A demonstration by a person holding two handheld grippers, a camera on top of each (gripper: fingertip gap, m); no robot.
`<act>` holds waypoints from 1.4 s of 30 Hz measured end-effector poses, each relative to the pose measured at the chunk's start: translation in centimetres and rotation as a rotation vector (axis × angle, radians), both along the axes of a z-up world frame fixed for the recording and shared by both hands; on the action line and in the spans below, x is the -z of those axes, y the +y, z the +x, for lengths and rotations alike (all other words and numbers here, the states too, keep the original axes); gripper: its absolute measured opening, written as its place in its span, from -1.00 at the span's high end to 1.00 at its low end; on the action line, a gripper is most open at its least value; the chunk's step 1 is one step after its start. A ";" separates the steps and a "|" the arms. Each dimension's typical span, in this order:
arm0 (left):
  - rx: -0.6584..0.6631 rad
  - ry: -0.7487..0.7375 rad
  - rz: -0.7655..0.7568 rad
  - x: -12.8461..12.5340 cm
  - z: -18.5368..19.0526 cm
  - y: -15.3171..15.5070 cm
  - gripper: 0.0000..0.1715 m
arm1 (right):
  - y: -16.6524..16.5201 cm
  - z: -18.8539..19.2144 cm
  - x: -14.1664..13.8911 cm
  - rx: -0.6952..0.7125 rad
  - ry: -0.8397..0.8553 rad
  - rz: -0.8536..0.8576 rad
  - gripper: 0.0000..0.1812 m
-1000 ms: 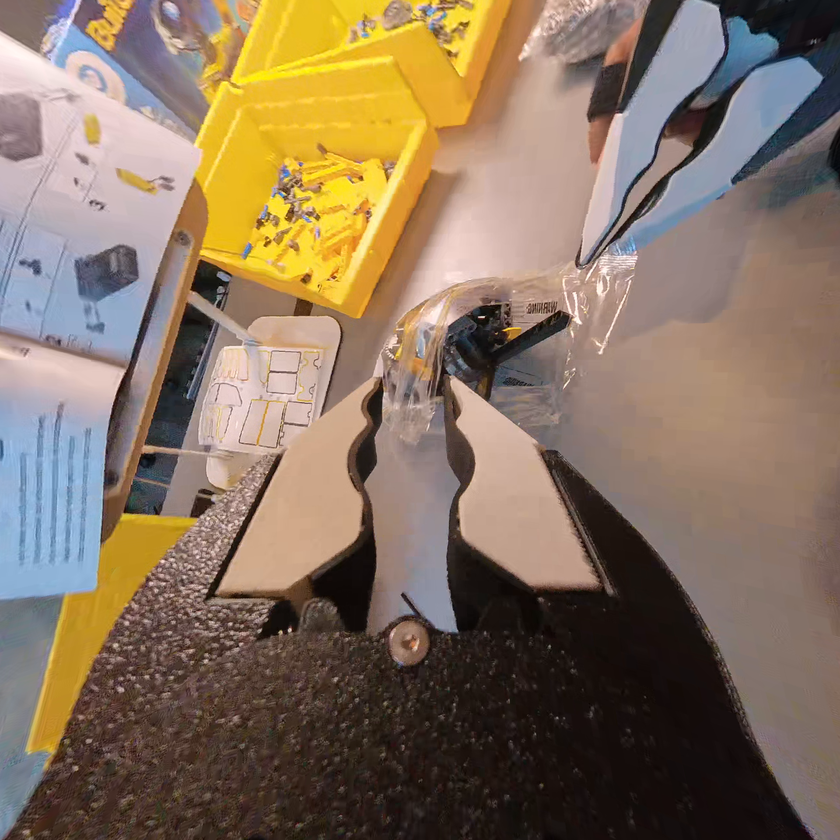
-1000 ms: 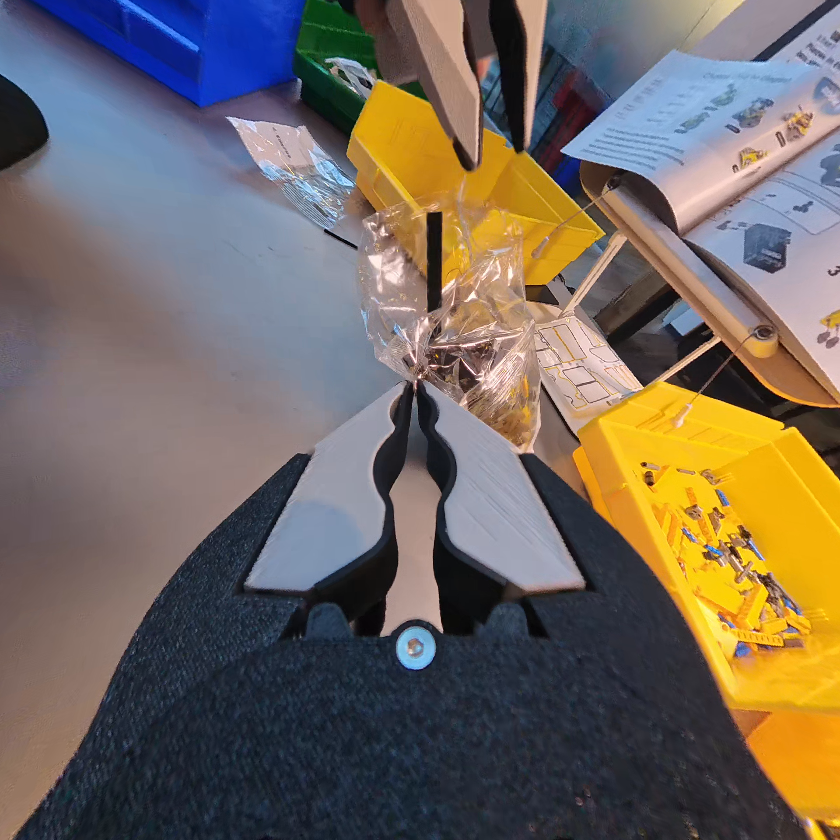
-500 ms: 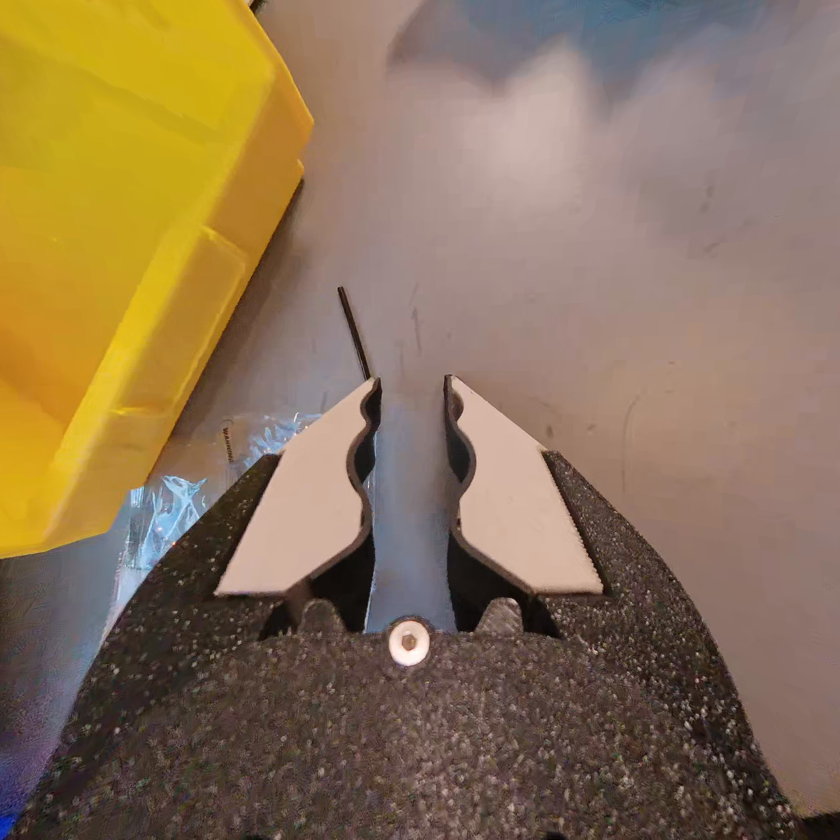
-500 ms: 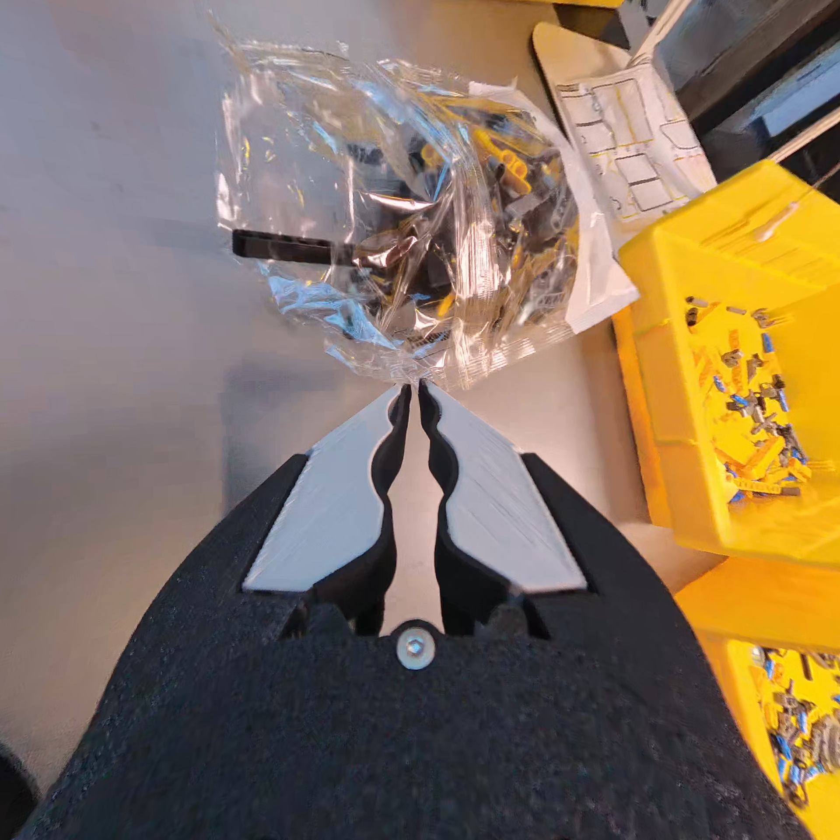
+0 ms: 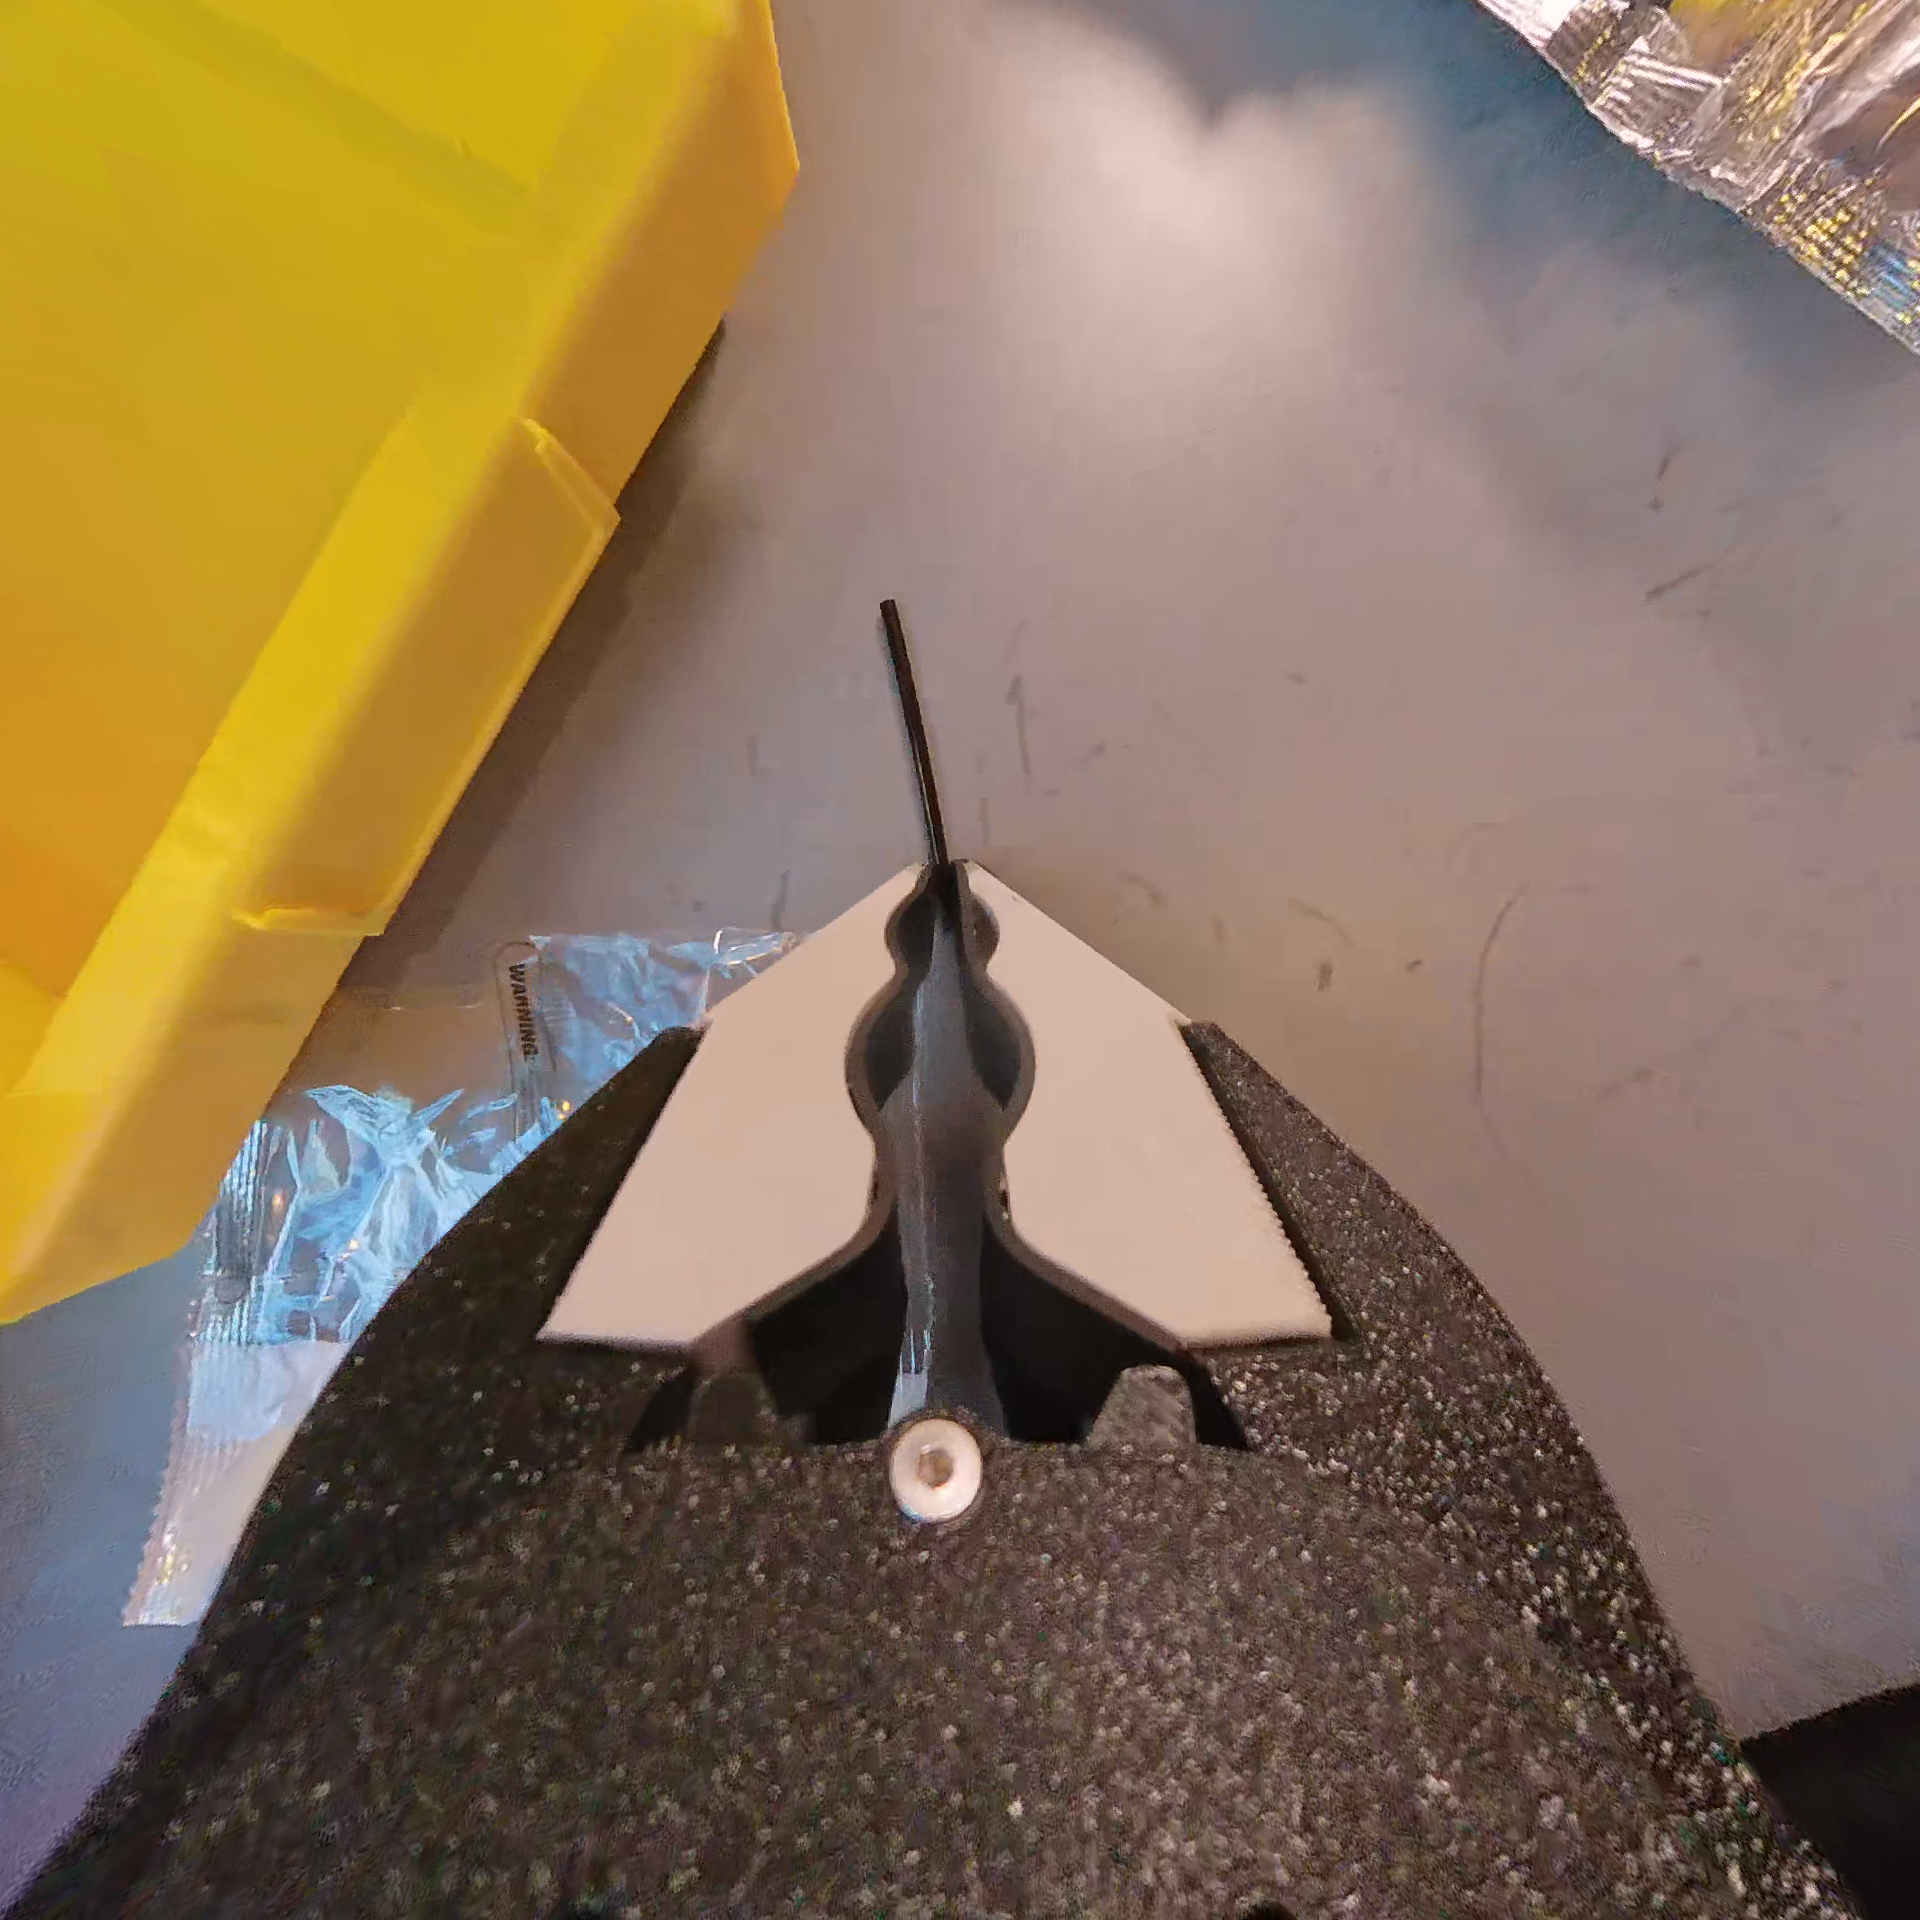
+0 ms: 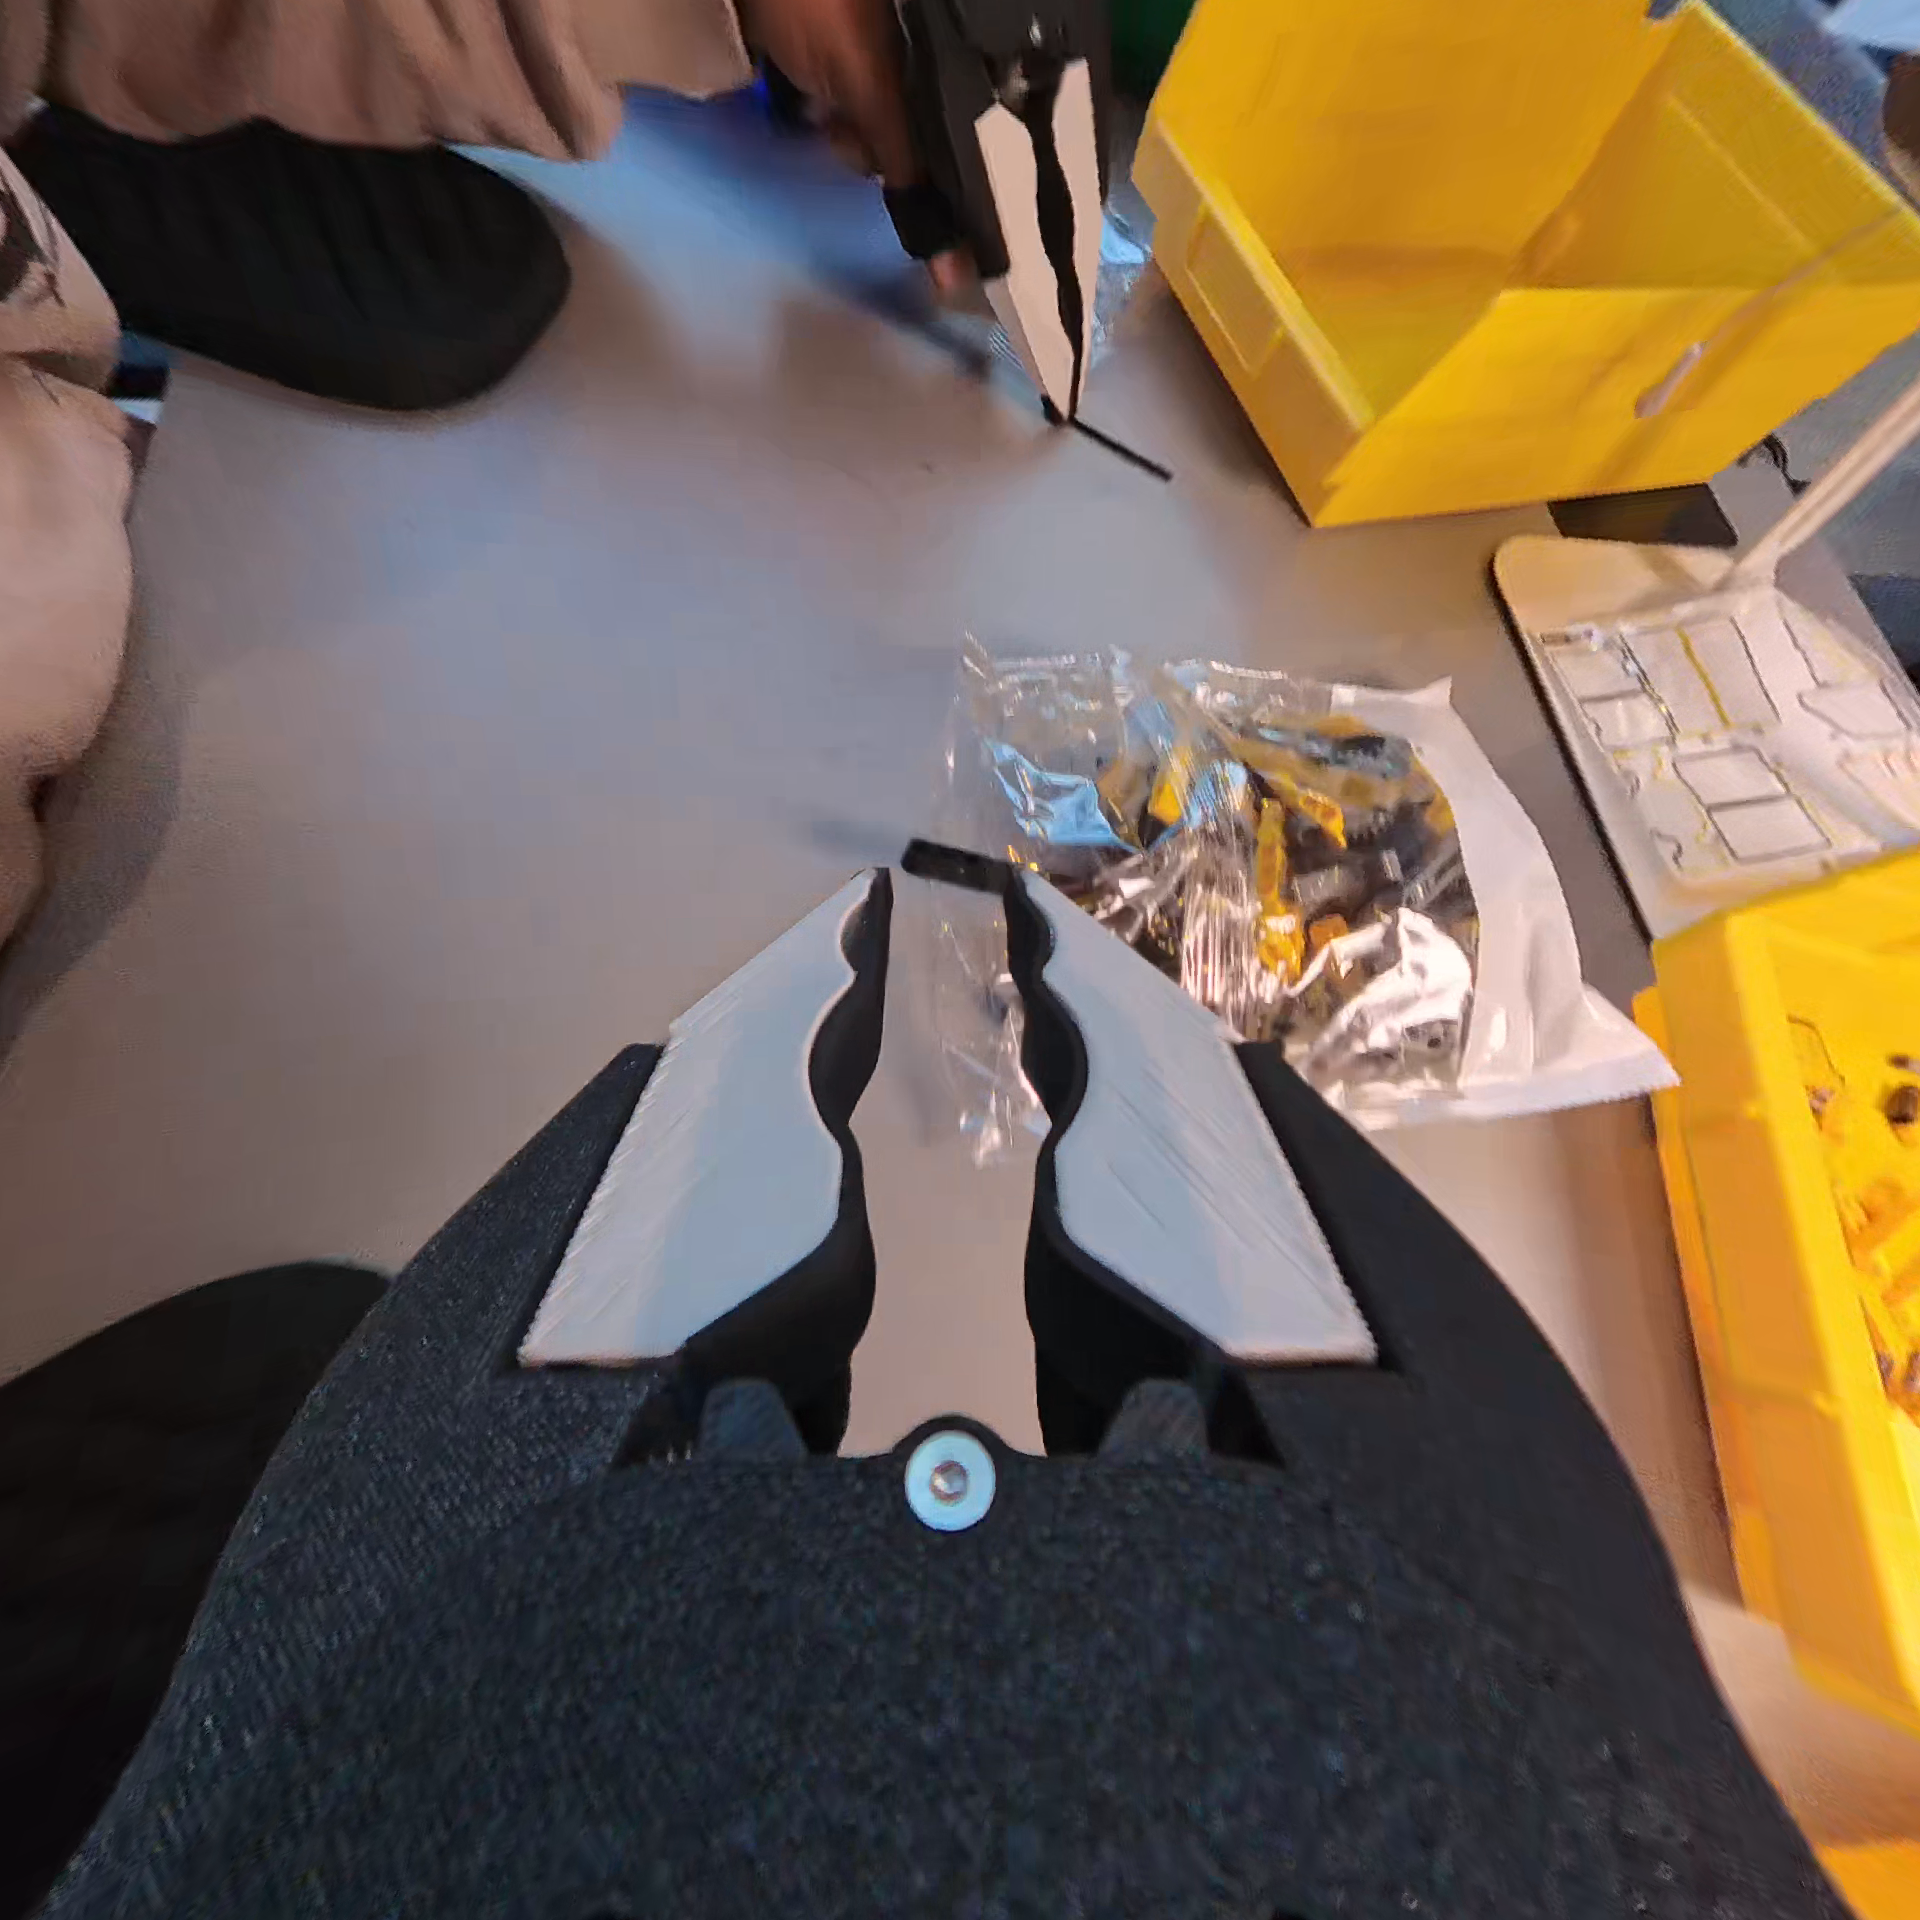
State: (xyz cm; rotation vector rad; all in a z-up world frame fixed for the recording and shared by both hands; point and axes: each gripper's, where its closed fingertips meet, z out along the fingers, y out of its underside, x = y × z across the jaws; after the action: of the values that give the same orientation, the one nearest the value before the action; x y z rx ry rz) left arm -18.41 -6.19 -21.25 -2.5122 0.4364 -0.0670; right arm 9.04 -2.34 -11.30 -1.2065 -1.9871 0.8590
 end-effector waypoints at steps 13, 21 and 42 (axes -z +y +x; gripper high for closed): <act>0.331 -0.085 -0.030 -0.4 7.6 -4.2 1.00 | -4.3 -16.2 6.5 -0.355 -0.261 0.229 0.78; 0.269 -0.045 0.009 -0.6 6.5 -3.9 0.91 | -2.5 -20.4 9.0 -0.441 -0.436 0.143 0.82; 0.165 -0.089 0.022 0.1 5.8 -3.4 1.00 | -2.6 -22.6 9.8 -0.595 -0.469 0.046 0.86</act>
State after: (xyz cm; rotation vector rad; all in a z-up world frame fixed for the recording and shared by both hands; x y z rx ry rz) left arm -12.59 -9.58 -21.31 -2.4360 0.6030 -0.2354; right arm -13.54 -4.97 -21.10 -0.8411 -2.8105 0.8452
